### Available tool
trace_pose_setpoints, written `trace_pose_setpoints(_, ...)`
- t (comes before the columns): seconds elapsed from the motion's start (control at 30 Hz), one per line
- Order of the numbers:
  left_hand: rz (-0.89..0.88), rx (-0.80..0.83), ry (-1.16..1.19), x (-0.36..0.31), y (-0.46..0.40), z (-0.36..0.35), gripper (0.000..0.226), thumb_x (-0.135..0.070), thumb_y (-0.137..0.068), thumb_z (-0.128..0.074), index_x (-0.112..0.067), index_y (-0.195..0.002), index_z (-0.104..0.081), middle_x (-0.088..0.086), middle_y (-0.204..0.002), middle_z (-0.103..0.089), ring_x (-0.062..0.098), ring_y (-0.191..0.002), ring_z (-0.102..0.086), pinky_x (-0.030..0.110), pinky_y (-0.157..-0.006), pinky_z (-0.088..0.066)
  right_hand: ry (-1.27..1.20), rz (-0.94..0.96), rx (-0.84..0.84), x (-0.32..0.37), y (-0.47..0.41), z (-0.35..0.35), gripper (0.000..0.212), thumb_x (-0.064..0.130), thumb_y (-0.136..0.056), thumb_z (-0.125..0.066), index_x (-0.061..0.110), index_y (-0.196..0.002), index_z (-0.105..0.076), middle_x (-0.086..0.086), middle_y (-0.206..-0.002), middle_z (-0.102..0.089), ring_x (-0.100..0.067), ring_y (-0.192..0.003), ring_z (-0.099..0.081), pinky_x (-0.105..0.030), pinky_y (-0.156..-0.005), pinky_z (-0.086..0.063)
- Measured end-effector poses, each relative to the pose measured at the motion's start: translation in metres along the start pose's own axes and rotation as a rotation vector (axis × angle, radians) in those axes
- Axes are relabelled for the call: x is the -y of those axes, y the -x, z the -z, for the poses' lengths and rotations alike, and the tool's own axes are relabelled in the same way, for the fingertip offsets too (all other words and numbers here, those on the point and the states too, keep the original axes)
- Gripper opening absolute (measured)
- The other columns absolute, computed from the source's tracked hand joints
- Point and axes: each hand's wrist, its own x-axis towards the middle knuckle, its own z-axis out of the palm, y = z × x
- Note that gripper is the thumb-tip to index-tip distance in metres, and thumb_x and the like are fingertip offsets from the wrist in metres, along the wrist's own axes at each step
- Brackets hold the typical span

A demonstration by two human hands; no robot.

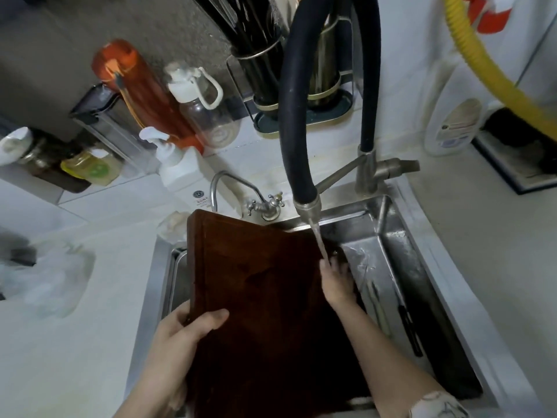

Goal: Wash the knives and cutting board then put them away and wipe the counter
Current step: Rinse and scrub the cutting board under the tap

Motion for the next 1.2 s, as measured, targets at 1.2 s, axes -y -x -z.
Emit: trace_pose_setpoints(1.2, 0.06, 0.358, -0.09, -0.044, 0.0, -0.067, 0.025, -0.031, -0.089, -0.044, -0.016, -0.085, -0.064, 0.004, -0.073, -0.064, 0.015, -0.056, -0.057, 0.02, -0.051, -0.042, -0.229, 0.323, 0.038, 0.072, 0.166, 0.071, 0.052, 0.046, -0.098, -0.035, 0.028, -0.147, -0.028, 0.004, -0.153, -0.028, -0.012, -0.14, -0.026, -0.022, -0.108, -0.017)
